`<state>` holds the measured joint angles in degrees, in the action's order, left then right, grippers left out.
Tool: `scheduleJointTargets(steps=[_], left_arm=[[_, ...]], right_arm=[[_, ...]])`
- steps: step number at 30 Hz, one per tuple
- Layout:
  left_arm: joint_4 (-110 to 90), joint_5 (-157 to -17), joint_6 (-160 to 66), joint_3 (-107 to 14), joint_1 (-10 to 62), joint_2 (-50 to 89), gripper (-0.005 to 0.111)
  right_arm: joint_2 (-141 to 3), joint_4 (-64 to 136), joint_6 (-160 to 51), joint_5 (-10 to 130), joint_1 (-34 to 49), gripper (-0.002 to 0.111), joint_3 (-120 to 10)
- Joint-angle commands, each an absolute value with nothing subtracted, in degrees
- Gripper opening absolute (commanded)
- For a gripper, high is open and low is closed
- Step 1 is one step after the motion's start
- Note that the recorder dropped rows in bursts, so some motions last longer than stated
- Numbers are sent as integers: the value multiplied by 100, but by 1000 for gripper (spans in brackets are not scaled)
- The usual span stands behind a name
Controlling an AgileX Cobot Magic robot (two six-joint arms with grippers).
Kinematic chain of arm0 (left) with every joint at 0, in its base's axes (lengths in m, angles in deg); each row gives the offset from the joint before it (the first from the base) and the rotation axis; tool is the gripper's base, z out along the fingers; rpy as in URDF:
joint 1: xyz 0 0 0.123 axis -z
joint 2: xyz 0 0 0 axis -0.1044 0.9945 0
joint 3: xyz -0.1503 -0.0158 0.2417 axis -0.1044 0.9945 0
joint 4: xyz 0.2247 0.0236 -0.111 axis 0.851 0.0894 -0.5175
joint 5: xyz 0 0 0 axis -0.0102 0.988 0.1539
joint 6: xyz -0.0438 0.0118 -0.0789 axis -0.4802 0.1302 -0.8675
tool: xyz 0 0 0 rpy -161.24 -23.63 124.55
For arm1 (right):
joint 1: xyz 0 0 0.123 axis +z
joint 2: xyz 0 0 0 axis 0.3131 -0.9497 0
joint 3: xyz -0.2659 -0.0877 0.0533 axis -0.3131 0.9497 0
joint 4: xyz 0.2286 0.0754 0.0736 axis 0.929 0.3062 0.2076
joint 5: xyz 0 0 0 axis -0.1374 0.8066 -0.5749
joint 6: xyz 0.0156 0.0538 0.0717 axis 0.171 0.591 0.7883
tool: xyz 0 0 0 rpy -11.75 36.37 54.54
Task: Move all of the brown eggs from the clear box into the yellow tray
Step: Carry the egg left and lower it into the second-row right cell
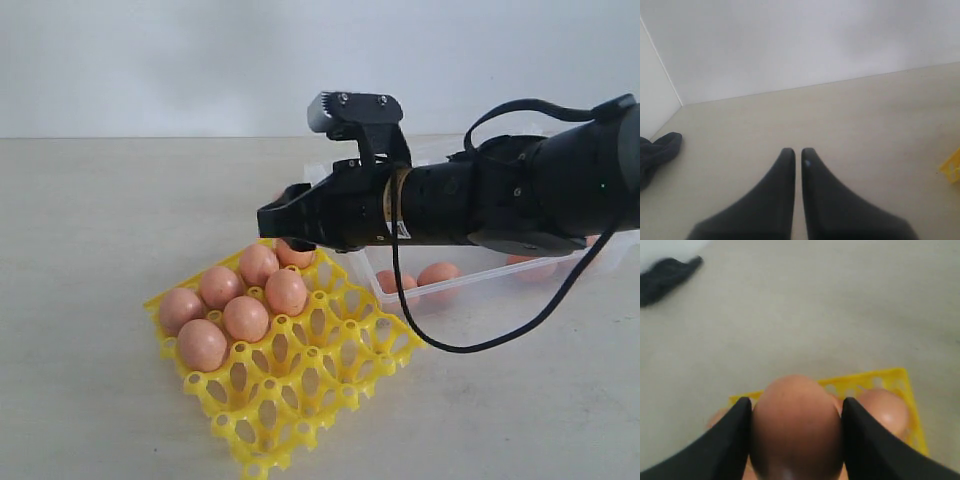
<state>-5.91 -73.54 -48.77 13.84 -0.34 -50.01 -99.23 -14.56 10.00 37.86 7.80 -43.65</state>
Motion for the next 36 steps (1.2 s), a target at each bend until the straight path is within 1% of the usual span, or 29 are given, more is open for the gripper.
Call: scheduleJointTargets(steps=[1,8,13,20,29,36], left_arm=[[-602,-7373,-4895,1404,-8,-5020,4],[-602,-7373,-4895,1404,-8,-5020,4],[-602,-7373,-4895,1404,-8,-5020,4],[-602,-7373,-4895,1404,-8,-5020,4],[-602,-7373,-4895,1404,-8,-5020,4],[-602,-7373,-4895,1404,-8,-5020,4]], right_arm=[[-9899,-1426,457,4639,741,0,-4412],[-10036,-1426,-377,4651,741,0,-4437],[-10453,-1392,-682,4289,741,0,-4612],[-10453,-1378,-1530,4726,741,0,-4612],[-10610,-1378,-1851,4602,741,0,-4612],[-10777,-934,-1851,4291,741,0,-4612]])
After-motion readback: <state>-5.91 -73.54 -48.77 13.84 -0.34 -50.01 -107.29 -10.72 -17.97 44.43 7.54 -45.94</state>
